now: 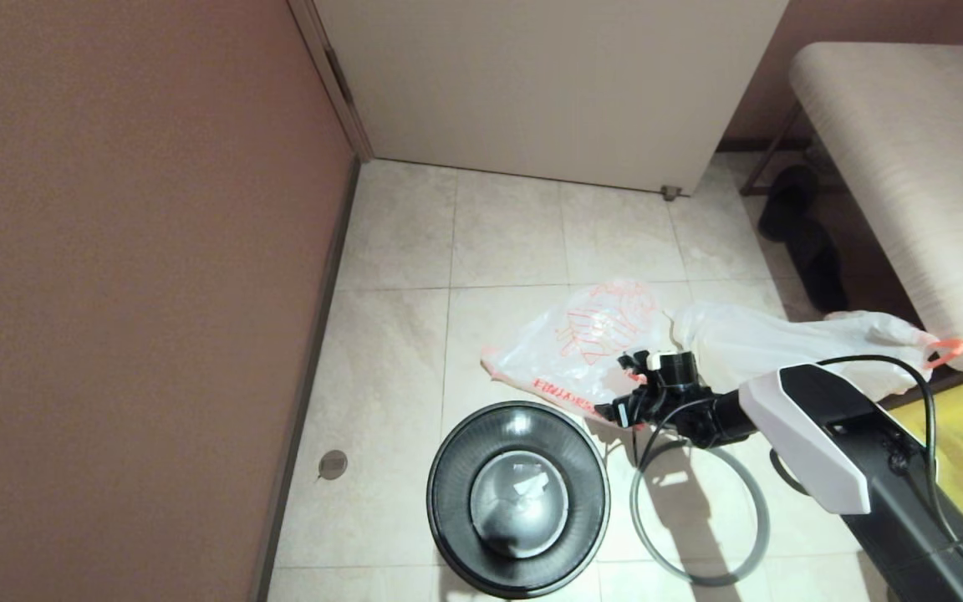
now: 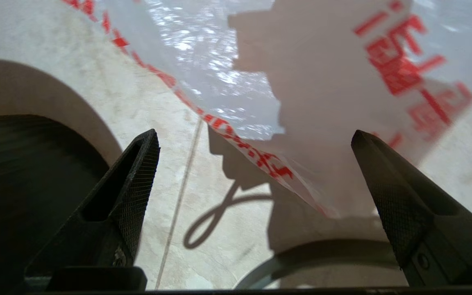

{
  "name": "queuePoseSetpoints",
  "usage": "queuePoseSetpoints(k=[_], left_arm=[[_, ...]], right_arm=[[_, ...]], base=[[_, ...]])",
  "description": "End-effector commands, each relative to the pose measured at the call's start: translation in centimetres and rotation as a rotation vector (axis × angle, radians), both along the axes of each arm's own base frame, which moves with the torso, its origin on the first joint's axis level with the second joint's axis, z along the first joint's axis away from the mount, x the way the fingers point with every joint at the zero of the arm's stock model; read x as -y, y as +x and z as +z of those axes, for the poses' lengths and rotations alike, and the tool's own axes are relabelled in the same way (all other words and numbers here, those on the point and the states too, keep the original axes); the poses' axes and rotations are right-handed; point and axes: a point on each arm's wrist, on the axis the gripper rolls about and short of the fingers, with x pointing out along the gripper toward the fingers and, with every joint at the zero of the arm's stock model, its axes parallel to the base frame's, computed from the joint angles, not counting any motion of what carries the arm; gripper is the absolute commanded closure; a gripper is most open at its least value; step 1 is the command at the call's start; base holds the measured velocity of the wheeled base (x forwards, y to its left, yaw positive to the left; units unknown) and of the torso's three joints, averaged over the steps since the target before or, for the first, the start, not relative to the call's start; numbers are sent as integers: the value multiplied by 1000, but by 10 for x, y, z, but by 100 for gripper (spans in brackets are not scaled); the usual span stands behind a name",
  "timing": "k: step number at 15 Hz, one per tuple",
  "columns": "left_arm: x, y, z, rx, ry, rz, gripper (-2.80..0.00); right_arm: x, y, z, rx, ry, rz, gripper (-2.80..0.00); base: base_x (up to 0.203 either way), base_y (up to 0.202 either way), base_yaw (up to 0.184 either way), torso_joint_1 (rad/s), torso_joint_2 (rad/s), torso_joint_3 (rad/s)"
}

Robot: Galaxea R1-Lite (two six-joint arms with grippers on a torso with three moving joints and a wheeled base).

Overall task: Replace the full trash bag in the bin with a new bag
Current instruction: Pick up a new trash bag

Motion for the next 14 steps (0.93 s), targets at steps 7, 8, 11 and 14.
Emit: queuePoseSetpoints(k=[7,8,11,14], left_arm=[[0,0,0,-1,-1,1,0],[0,0,0,-1,-1,1,0],[0,0,0,-1,-1,1,0],[0,0,0,-1,-1,1,0]], right_arm=[[18,-6,24,-44,98,-98,-280],[24,-4,25,-43,105,-113,-280],[32,-4,25,-68,140,-147,-280],[46,-2,26,-116,249,-90,-280]], base=[[0,0,0,0,0,0],[0,0,0,0,0,0],[0,0,0,0,0,0],[0,0,0,0,0,0]])
